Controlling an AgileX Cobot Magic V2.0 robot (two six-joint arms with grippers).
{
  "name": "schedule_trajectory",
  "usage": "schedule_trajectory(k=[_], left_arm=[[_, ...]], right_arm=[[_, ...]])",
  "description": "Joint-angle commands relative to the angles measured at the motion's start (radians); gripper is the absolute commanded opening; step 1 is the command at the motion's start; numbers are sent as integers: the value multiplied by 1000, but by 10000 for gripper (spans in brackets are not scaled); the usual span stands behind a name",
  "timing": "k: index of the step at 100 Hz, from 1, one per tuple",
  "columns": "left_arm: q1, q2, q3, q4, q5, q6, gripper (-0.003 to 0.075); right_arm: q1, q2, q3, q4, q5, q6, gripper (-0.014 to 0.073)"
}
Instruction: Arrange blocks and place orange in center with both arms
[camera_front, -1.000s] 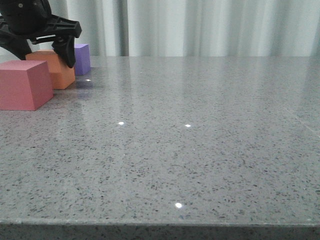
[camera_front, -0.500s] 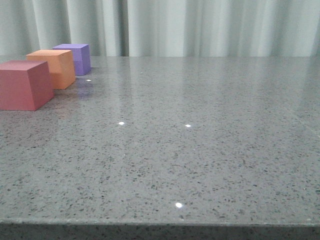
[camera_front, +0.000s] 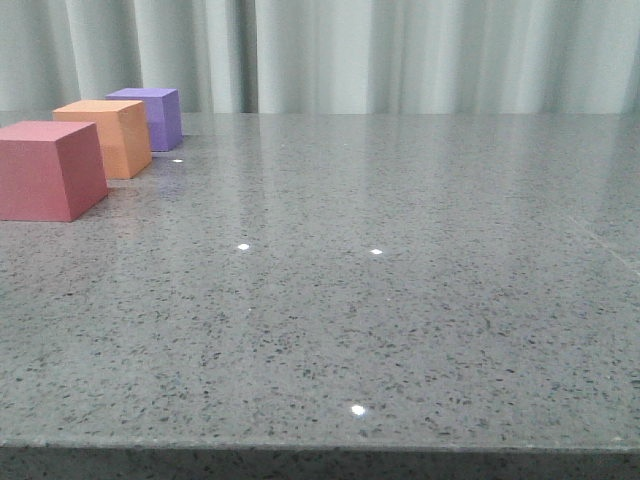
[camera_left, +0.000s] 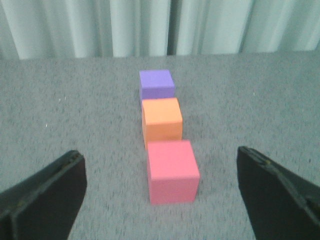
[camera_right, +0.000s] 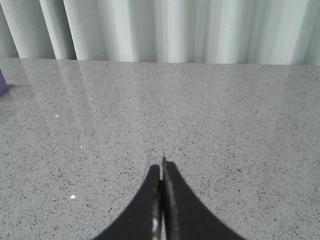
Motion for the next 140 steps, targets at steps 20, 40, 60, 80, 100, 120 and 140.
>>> schedule_trajectory(k=[20, 40, 60, 80, 100, 120, 140], left_arm=[[-1, -226, 188, -3, -106, -1, 398], [-1, -264, 214, 1, -128, -1, -17], [-1, -264, 214, 1, -132, -1, -20], [-1, -264, 216, 1, -124, -1, -20], [-1, -264, 216, 1, -124, -1, -20], [-1, -264, 218, 1, -128, -1, -20], [25, -271, 272, 16, -339, -1, -20]], right_arm=[[-6, -2, -31, -11, -76, -7, -69], [-6, -2, -31, -11, -76, -7, -69], [-6, -2, -31, -11, -76, -7, -69], [-6, -2, -31, -11, -76, -7, -69], [-6, -2, -31, -11, -76, -7, -69], [-6, -2, -31, -11, -76, -7, -69], [-6, -2, -31, -11, -76, -7, -69]])
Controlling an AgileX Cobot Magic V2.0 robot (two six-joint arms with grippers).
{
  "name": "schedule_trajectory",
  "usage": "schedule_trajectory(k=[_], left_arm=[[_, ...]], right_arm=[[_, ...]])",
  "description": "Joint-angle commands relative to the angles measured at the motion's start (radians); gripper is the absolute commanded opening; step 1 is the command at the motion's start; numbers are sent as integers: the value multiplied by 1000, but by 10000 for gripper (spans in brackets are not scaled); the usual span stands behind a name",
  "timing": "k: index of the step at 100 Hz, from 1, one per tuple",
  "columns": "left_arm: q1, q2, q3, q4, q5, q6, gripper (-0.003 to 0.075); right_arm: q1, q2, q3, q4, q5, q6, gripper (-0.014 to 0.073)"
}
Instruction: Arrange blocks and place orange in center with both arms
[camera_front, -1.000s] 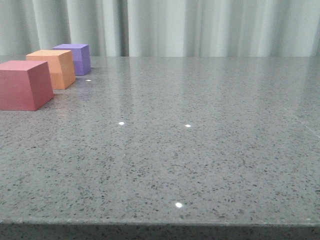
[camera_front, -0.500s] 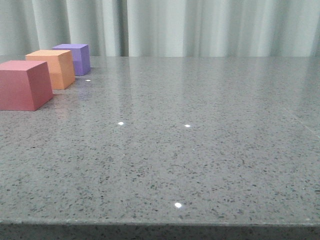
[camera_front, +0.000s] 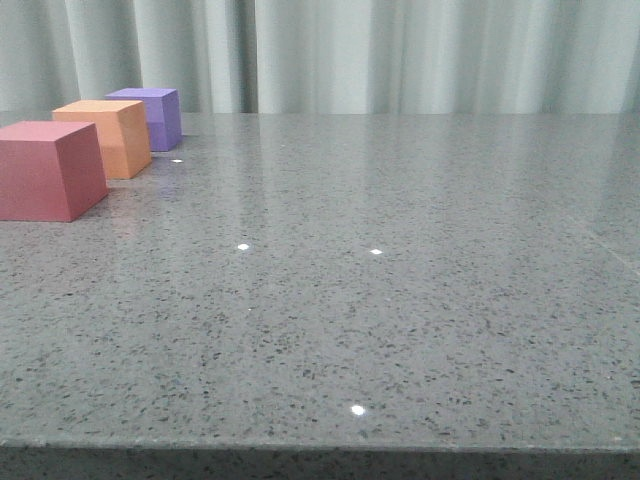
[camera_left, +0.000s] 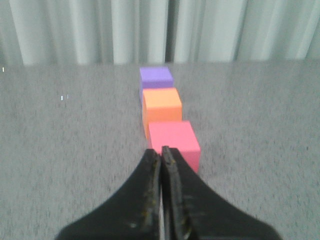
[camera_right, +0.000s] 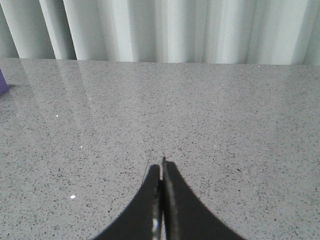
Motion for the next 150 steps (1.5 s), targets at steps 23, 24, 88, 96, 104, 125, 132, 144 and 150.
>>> schedule_trajectory(k=[23, 24, 88, 96, 104, 125, 132, 144, 150], left_arm=[[138, -97, 123, -14, -252, -1, -20], [140, -101, 132, -14, -252, -1, -20], [151, -382, 495, -8, -391, -1, -20], [151, -382, 495, 1, -393, -1, -20], [151, -382, 495, 1, -390, -1, -20], [151, -382, 495, 1, -390, -1, -20], [151, -382, 495, 1, -390, -1, -20], [151, -382, 495, 1, -390, -1, -20], [151, -382, 495, 1, -390, -1, -20]], right_arm=[[-6, -2, -31, -11, -76, -7, -69], [-6, -2, -31, -11, -76, -7, -69], [-6, -2, -31, -11, -73, -7, -69], [-6, -2, -31, -11, -72, -7, -69], [-6, -2, -31, -11, -73, -7, -69], [-6, -2, -31, -11, -73, -7, -69], [-6, -2, -31, -11, -73, -7, -69], [-6, -2, -31, -11, -73, -7, -69], [-6, -2, -31, -11, -73, -7, -69]])
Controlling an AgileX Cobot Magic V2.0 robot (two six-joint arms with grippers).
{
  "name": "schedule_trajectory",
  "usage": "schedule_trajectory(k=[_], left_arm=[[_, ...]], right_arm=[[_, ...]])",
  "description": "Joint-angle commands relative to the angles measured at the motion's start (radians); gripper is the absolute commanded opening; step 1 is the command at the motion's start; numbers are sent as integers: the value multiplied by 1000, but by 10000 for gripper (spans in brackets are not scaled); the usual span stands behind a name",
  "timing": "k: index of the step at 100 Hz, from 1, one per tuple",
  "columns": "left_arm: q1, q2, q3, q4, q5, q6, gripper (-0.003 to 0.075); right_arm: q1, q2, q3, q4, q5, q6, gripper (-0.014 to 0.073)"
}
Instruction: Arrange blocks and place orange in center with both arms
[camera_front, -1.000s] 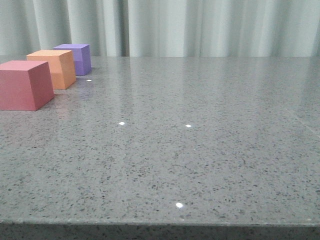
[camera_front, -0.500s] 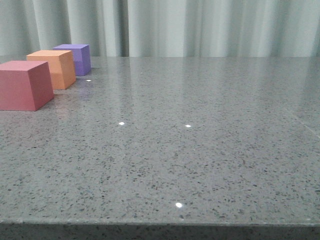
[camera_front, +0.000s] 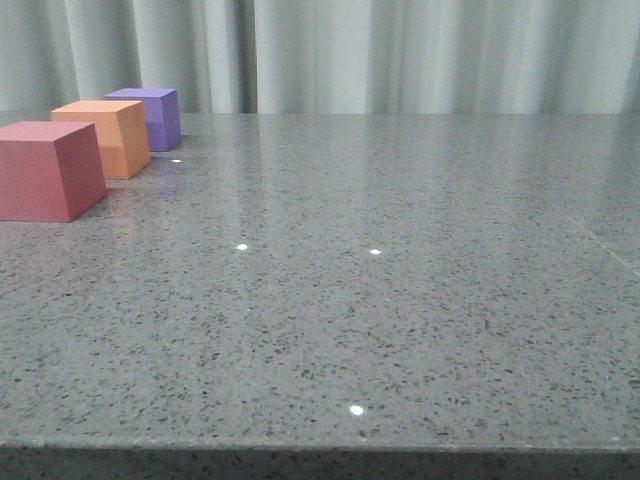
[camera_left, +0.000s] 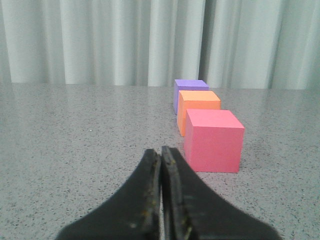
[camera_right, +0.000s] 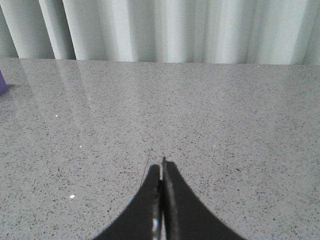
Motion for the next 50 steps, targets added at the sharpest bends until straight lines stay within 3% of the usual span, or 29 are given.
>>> schedule_trajectory(k=[1, 50], left_arm=[[4, -37, 41, -1, -81, -1, -20], [4, -37, 41, -1, -81, -1, -20]], right_arm=[[-6, -2, -31, -11, -73, -7, -69], [-12, -41, -27, -17, -60, -7, -69]])
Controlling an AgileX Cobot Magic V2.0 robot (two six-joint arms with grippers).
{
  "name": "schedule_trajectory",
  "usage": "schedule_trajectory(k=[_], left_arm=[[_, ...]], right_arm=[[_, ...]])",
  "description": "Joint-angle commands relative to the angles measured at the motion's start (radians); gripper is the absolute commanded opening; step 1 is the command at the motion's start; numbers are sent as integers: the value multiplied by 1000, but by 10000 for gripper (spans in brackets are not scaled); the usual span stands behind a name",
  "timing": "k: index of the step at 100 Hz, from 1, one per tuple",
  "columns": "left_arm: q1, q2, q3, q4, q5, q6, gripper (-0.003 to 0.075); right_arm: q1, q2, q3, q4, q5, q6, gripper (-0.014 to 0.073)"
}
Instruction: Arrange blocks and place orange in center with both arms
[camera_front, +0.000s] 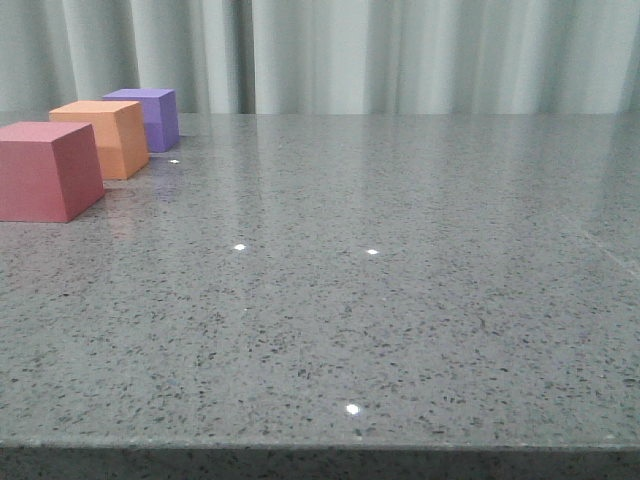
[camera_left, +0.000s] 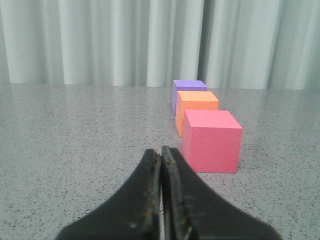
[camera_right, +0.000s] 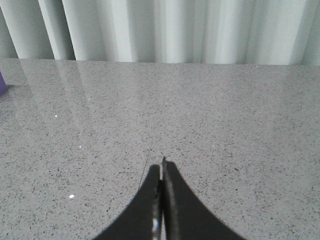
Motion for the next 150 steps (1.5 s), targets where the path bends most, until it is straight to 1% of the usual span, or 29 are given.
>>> schedule_trajectory(k=[1, 18, 35, 44, 59, 74, 78, 150], left_arm=[[4, -37, 41, -1, -81, -1, -20], [4, -37, 41, -1, -81, -1, -20], [4, -37, 41, -1, -81, -1, -20], [4, -37, 41, -1, -81, -1, -20], [4, -37, 41, -1, -81, -1, -20], [4, -37, 41, -1, -81, -1, -20], [4, -37, 41, -1, -81, -1, -20], [4, -37, 41, -1, -81, -1, -20]], right_arm=[[-12, -35, -26, -17, -62, -7, -69], [-46, -150, 35, -12, -76, -7, -69], [-86, -305, 150, 42, -76, -7, -69], [-101, -390, 212, 42, -76, -7, -69], [-105, -502, 304, 42, -82, -7, -69], [-105, -585, 385, 42, -128, -6, -69], [-105, -594, 402, 42, -153, -6, -69], [-105, -592, 399, 42, -151, -5, -69]])
